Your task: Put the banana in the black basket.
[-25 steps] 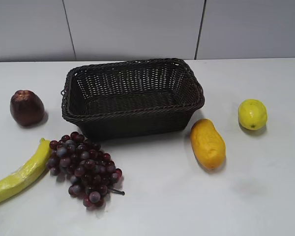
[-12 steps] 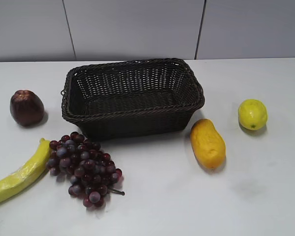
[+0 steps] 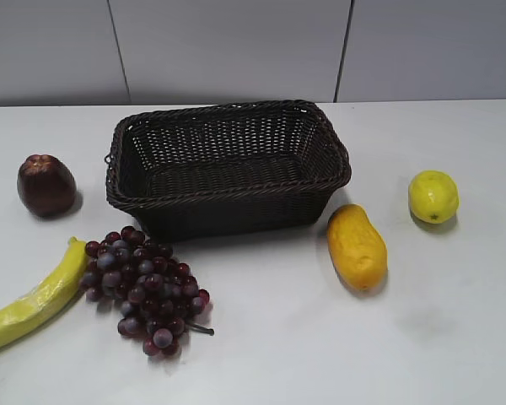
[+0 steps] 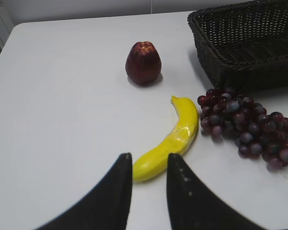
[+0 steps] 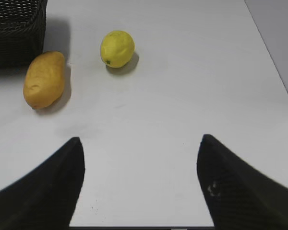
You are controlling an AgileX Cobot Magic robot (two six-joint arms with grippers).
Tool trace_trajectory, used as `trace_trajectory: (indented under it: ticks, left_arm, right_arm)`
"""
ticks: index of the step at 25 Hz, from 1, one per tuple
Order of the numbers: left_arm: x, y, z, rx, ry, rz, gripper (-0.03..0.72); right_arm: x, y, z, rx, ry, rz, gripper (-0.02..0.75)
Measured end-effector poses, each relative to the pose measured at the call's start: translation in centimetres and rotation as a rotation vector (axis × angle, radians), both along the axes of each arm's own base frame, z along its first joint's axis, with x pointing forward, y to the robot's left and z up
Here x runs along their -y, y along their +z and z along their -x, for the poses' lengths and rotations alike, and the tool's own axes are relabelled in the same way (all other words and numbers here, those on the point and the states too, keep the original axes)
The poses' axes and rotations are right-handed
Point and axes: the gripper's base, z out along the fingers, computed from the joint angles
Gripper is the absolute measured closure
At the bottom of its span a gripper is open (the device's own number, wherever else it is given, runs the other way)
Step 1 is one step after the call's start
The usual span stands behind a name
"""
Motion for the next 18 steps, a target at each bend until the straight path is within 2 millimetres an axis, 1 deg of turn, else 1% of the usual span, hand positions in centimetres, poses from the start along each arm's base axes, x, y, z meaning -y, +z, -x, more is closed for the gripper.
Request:
trace_trajectory:
  ticks: [6, 8, 10, 11, 14, 15, 16, 18]
  left_arm:
    - [0.0, 0.0, 0.0, 0.000, 0.000, 0.000, 0.441]
    - [0.0, 0.0, 0.0, 0.005, -0.001, 0.003, 0.416]
    - [0.1, 0.3, 0.0, 0.025, -0.006, 0.014, 0.335]
    - [0.2, 0.6, 0.0, 0.042, -0.012, 0.026, 0.259]
    - [0.4, 1.4, -0.5, 0.086, -0.021, 0.063, 0.082]
    - [0.4, 1.5, -0.7, 0.090, -0.020, 0.068, 0.063]
    - [0.4, 1.8, -1.3, 0.095, -0.015, 0.076, 0.039]
    - [0.3, 2.2, -2.4, 0.094, -0.003, 0.084, 0.025]
  right_arm:
    - [0.0, 0.0, 0.0, 0.000, 0.000, 0.000, 0.155]
    - [0.0, 0.0, 0.0, 0.000, 0.000, 0.000, 0.155]
    - [0.0, 0.0, 0.0, 0.000, 0.000, 0.000, 0.155]
    - [0.0, 0.0, 0.0, 0.000, 0.000, 0.000, 0.155]
    - [0.0, 0.0, 0.0, 0.000, 0.000, 0.000, 0.155]
    - [0.0, 0.0, 0.0, 0.000, 0.000, 0.000, 0.155]
    - [0.0, 0.0, 0.0, 0.000, 0.000, 0.000, 0.155]
    - [0.0, 0.0, 0.0, 0.000, 0.000, 0.000, 0.155]
